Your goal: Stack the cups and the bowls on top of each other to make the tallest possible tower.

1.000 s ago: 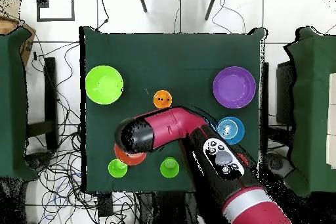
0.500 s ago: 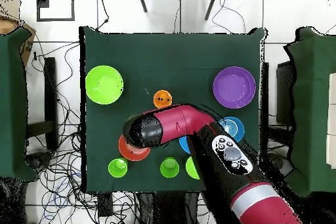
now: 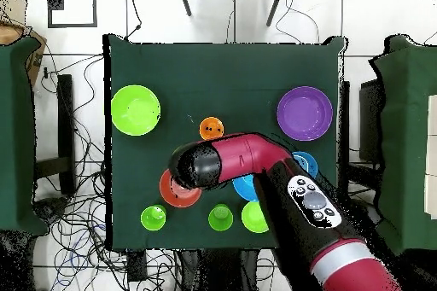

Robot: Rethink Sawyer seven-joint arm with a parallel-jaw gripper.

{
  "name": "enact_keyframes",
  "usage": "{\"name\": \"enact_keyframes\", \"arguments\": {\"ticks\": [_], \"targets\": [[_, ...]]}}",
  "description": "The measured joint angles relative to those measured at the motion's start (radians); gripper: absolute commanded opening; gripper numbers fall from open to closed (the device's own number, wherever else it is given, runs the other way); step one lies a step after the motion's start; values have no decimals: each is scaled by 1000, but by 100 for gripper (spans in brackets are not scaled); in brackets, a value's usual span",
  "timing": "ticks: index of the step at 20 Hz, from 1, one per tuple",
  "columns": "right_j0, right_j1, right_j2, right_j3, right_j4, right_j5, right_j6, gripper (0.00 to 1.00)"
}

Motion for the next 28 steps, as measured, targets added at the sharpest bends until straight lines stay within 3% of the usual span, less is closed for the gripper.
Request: {"name": "enact_keyframes", "arguments": {"ticks": [8,11,20,28], "targets": [[-96,14,10,-4,2,14,0,0],[-104,29,10,-26,3,53,0,0],[-52,74,17,-166,1,261,0,0],[-11,103,29,-245,-4,275,0,0]]}}
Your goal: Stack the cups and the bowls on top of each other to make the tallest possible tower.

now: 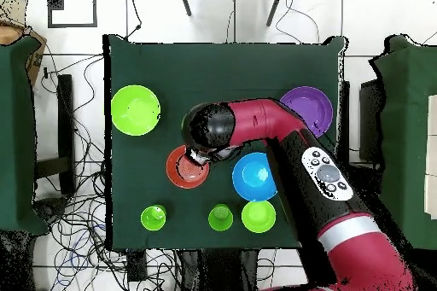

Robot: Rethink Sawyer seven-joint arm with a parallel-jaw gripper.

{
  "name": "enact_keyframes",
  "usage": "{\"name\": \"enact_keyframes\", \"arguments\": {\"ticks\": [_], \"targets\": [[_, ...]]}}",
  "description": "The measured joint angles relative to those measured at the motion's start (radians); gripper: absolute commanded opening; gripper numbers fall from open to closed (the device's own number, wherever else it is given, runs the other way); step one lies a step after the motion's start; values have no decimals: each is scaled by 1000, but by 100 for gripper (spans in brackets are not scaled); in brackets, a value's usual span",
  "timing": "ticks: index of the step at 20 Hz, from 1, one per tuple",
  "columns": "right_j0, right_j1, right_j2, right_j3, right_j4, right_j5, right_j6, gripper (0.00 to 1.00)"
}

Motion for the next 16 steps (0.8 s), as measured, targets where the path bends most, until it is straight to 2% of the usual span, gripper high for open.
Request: {"name": "enact_keyframes", "arguments": {"ticks": [9,16], "targets": [[10,36,16,-69,-6,29,0,0],[11,78,39,-151,-11,124,0,0]]}}
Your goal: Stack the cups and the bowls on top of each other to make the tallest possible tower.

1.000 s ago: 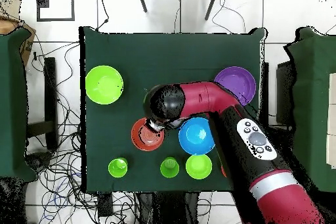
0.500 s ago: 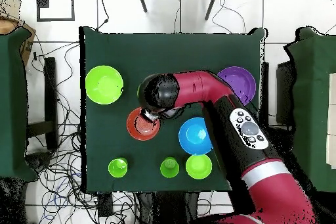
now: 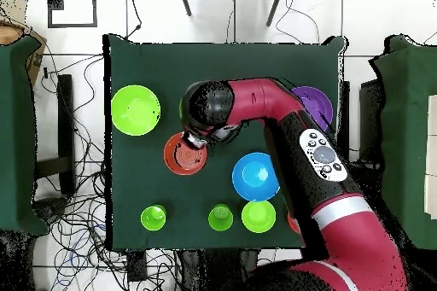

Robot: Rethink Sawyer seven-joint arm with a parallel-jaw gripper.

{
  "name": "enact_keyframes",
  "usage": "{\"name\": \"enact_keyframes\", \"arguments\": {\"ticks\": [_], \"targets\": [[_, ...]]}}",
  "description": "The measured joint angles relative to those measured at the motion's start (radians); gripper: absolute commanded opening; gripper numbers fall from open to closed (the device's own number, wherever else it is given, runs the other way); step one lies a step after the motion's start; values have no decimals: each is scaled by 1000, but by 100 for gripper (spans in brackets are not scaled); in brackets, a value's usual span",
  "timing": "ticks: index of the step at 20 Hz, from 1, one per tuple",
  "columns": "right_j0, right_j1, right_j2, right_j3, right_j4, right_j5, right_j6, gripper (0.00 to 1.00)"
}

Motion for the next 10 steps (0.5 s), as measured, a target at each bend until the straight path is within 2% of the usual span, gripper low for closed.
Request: {"name": "enact_keyframes", "arguments": {"ticks": [10], "targets": [[2,56,21,-124,-36,74,0,0]]}}
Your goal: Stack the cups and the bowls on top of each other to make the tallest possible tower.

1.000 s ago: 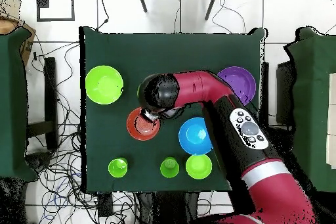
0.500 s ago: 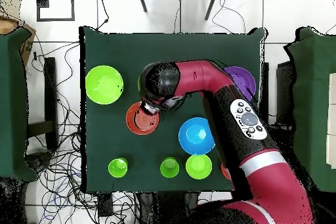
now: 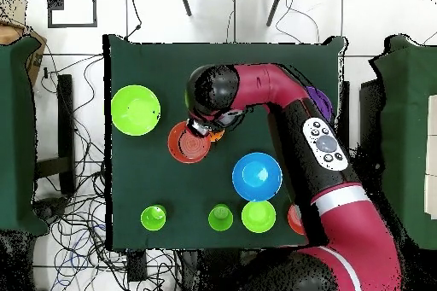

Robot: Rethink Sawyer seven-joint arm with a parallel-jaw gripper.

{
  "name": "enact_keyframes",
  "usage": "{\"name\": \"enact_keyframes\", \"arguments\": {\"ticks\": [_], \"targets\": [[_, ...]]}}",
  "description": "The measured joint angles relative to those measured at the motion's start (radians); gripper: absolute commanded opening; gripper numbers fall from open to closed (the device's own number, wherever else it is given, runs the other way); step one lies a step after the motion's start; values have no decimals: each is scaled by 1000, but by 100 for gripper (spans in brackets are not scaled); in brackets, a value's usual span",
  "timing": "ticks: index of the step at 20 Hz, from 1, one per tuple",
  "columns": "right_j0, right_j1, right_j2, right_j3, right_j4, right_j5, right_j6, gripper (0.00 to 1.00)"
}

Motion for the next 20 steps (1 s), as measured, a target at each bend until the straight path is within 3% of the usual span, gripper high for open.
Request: {"name": "enact_keyframes", "arguments": {"ticks": [20], "targets": [[-22,-18,78,-93,-11,74,-1,0]]}}
